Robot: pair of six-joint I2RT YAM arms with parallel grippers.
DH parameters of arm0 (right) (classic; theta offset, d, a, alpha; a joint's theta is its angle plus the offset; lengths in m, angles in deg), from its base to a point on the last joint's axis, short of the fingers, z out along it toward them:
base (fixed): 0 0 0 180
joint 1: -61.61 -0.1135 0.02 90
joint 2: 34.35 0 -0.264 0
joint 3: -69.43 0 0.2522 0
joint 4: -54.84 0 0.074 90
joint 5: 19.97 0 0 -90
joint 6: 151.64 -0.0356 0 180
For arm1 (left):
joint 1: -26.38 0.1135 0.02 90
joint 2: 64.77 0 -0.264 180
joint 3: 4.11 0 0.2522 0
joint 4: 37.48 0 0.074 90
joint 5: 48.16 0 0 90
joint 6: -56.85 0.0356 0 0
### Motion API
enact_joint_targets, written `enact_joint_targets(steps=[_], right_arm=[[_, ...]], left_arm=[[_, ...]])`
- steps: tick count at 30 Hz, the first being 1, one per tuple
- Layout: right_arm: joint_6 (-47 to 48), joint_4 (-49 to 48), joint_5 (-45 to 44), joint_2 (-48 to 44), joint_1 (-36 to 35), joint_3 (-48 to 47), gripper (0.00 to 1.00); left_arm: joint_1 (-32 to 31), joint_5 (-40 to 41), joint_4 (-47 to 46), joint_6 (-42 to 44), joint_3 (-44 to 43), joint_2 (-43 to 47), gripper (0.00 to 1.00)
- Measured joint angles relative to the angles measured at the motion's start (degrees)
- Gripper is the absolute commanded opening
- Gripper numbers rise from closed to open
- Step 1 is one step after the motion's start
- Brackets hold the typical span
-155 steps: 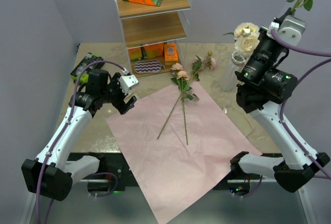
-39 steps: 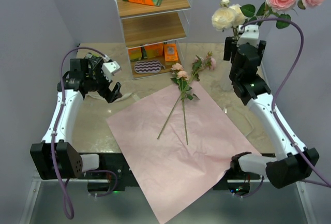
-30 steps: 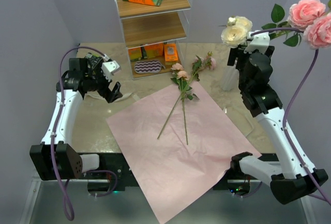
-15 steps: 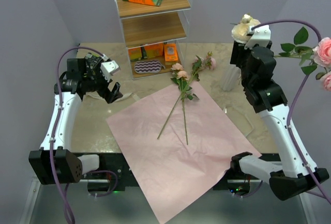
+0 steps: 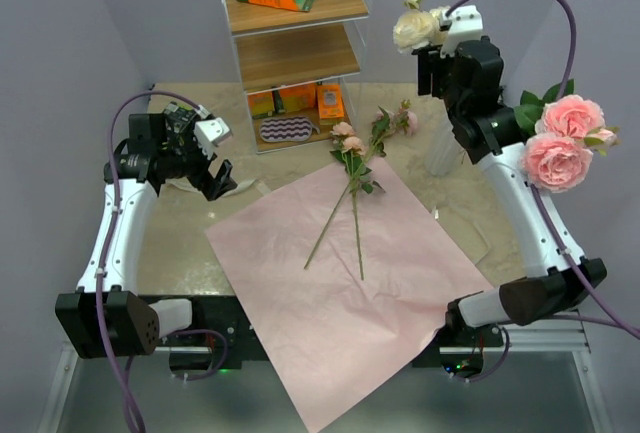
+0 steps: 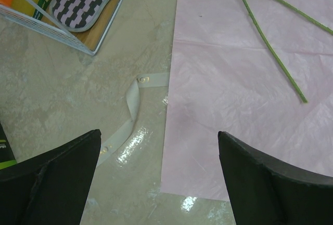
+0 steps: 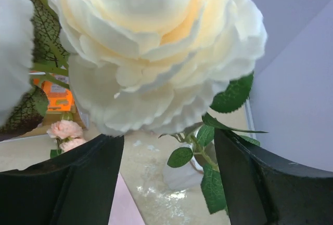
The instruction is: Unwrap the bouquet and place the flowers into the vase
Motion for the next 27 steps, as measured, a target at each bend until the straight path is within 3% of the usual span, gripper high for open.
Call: enact_joint_targets(steps=[6, 11, 18, 27], right_arm=[[-0.09, 1.4, 2.62, 1.6, 0.02, -3.54, 0.73], [0.57, 2.49, 9.29, 3.28, 0.02, -7.19, 0.58], [-0.04, 3.54, 24.48, 10.69, 0.02, -17.31, 0.64], [-3.52, 2.01, 37.11, 14.36, -0.17, -25.86, 0.71]], left_arm=[[0.0, 0.02, 0.0, 0.07, 0.0, 0.0, 0.98], [0.0, 0.22, -0.02, 0.07, 0.02, 0.0, 0.98], [0.0, 0.24, 0.0, 0.07, 0.07, 0.0, 0.98], [0.0, 0.33, 0.61, 0.11, 0.44, 0.09, 0.98]])
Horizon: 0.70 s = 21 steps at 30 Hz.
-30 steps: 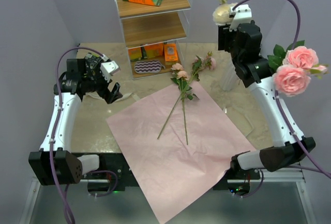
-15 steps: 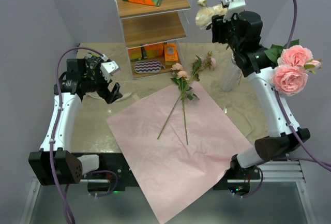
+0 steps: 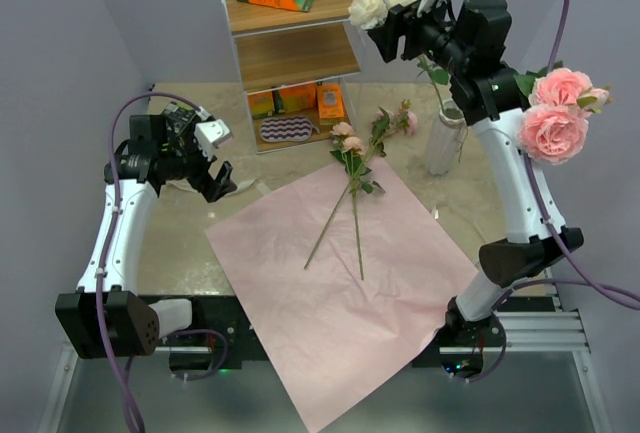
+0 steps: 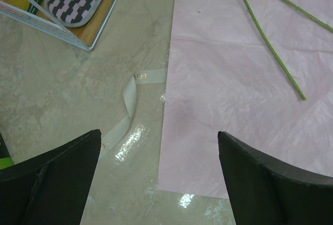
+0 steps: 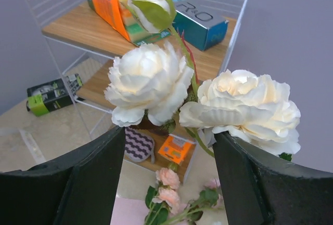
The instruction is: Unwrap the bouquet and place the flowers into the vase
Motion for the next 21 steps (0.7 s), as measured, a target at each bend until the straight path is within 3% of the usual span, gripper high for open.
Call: enact_joint_targets(steps=[10, 13, 17, 21], right_arm=[[0.26, -3.13, -1.4, -4.39, -0.9, -0.79, 0.68], [1.16, -3.02, -6.47, -6.34, -0.96, -0.44, 0.66], [1.42, -3.1, -15.17, -10.01, -1.01, 4.33, 0.72], [0.7, -2.73, -22.25, -11.45, -0.98, 8.87, 0.72]], left_arm=[[0.0, -0.2, 0.42, 0.0, 0.0, 0.02, 0.98], [0.0, -0.17, 0.57, 0.0, 0.0, 0.07, 0.98], [0.0, -0.13, 0.63, 0.0, 0.0, 0.33, 0.98], [0.0, -0.13, 0.63, 0.0, 0.0, 0.48, 0.98]])
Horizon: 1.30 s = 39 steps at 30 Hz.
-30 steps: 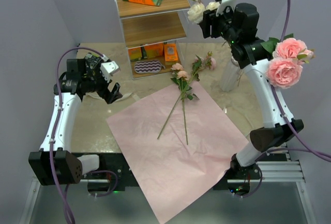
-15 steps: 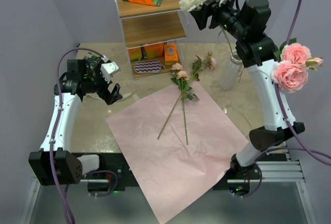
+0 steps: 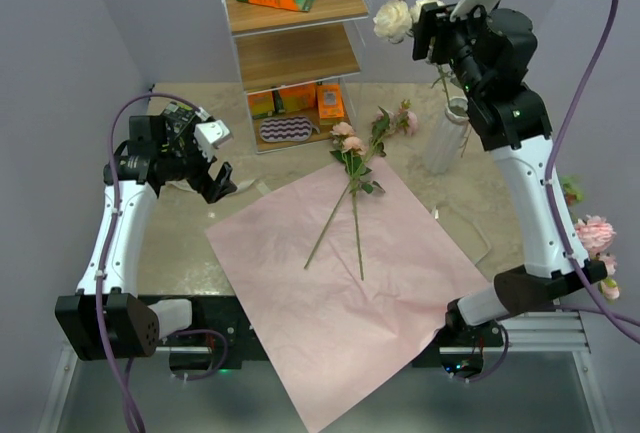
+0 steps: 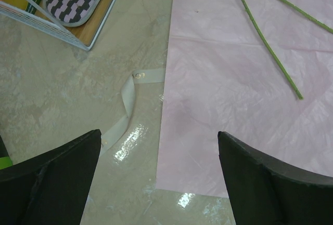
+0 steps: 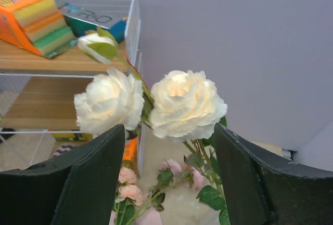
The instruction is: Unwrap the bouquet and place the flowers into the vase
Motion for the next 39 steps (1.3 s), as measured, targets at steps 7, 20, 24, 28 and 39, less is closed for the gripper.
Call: enact_joint_targets(steps=[7, 20, 24, 28, 39], right_arm=[[-1.57, 5.46, -7.34, 7.32, 0.0, -7.32, 0.72], [-6.69, 7.43, -8.37, 10.38, 0.0, -22.34, 0.71], [-8.5, 6.36, -6.45, 11.08, 0.0, -26.95, 0.68], [-9.46, 3.23, -3.52, 9.31, -0.74, -25.59, 0.67], [-0.81, -2.51, 1.53, -6.97, -14.1, -7.96, 0.49]], left_arm=[[0.0, 0.15, 0.37, 0.02, 0.0, 0.11, 0.98], [0.0, 0.44, 0.5, 1.11, 0.0, 0.52, 0.98], [0.0, 0.44, 0.68, 1.46, 0.0, 0.52, 0.98], [0.0, 0.42, 0.81, 1.49, 0.0, 0.52, 0.98], [0.0, 0.37, 0.81, 1.46, 0.0, 0.52, 0.98]])
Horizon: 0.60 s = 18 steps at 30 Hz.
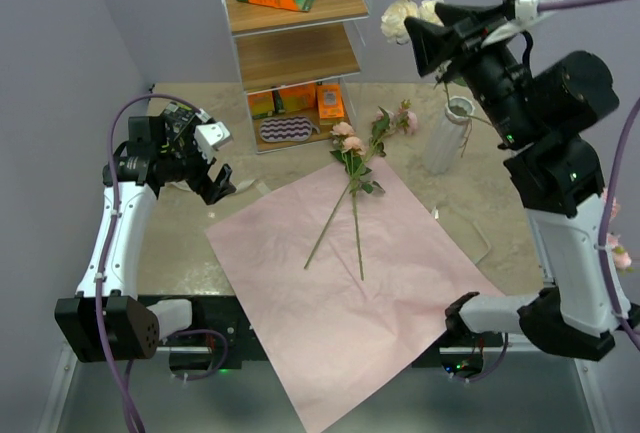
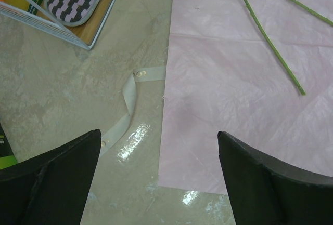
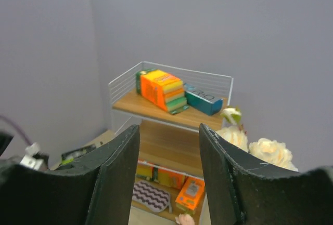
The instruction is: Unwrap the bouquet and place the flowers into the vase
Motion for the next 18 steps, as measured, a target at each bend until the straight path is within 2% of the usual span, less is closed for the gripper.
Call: enact_joint_targets(steps=[3, 10, 13, 18], right_arm=[[0.98, -1.44, 8.22, -8.07, -0.28, 9.79, 0.46], [2.6, 3.69, 20.61, -15.47, -0.85, 16.94, 0.45], [3.61, 6.62, 20.9, -16.46, -1.68, 20.06, 0.44], [5.62, 10.95, 14.78, -17.4, -6.05, 30.01, 0.44]], left_arm=[[0.0, 0.0, 0.0, 0.0, 0.0, 0.0, 0.98], [0.0, 0.0, -0.02, 0.0, 0.0, 0.0, 0.98], [0.0, -0.04, 0.0, -0.02, 0.0, 0.0, 0.98], [0.0, -0.15, -0.02, -0.02, 0.0, 0.0, 0.98]])
